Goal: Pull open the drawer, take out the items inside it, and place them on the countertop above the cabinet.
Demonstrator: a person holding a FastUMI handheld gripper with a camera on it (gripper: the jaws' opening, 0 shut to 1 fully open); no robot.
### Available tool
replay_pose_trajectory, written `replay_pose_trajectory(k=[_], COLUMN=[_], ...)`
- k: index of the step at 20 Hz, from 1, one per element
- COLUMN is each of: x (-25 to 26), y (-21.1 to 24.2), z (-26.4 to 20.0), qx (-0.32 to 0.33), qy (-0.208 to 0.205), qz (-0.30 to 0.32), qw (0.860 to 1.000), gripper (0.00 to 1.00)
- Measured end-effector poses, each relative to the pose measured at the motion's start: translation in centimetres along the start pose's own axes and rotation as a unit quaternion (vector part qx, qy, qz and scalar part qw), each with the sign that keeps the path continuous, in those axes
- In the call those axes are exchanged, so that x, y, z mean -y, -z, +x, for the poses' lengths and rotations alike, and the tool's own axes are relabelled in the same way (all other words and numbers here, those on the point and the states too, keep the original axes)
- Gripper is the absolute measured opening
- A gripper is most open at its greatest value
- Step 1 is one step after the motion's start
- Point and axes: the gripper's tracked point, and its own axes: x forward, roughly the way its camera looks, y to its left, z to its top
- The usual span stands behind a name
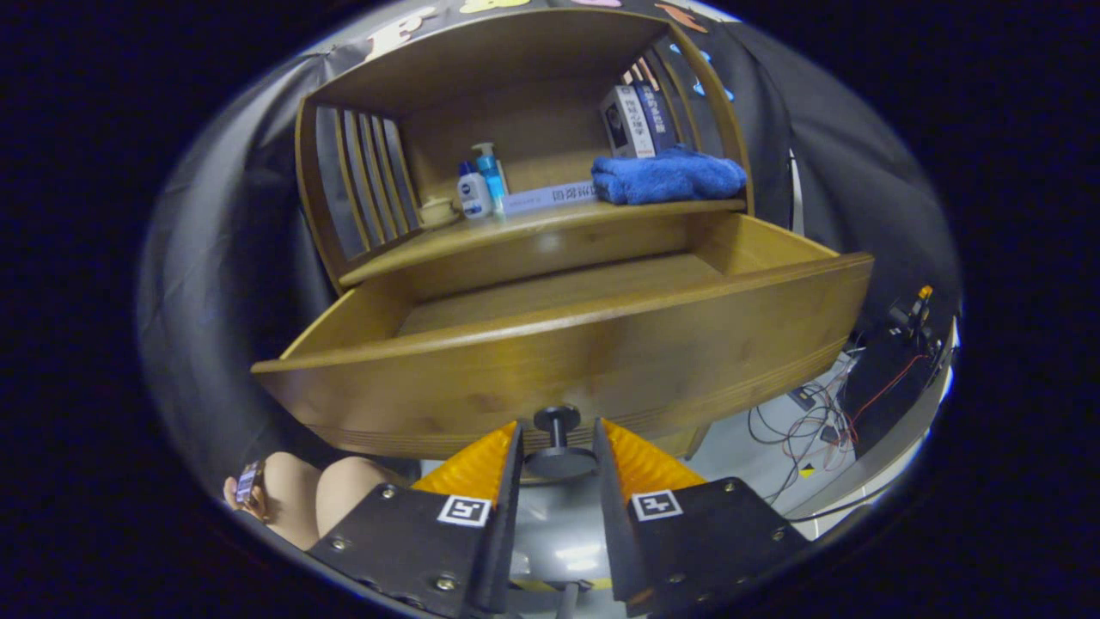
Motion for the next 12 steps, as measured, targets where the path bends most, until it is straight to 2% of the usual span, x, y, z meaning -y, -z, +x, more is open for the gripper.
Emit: replay_pose_trajectory(k=[3, 7, 10, 12], x=[0.3, -0.2, -1.1, -1.8], y=[-4.2, -8.9, -11.2, -11.0], z=[-3.0, -3.9, -0.9, 1.6], qx=[0.04, 0.054, 0.034, -0.01], qy=[0.003, 0.004, -0.005, -0.019], qz=[0.003, -0.045, -0.082, -0.07], qw=[0.999, 0.998, 0.996, 0.997], gripper=[0.45, 0.45, 0.46, 0.46])
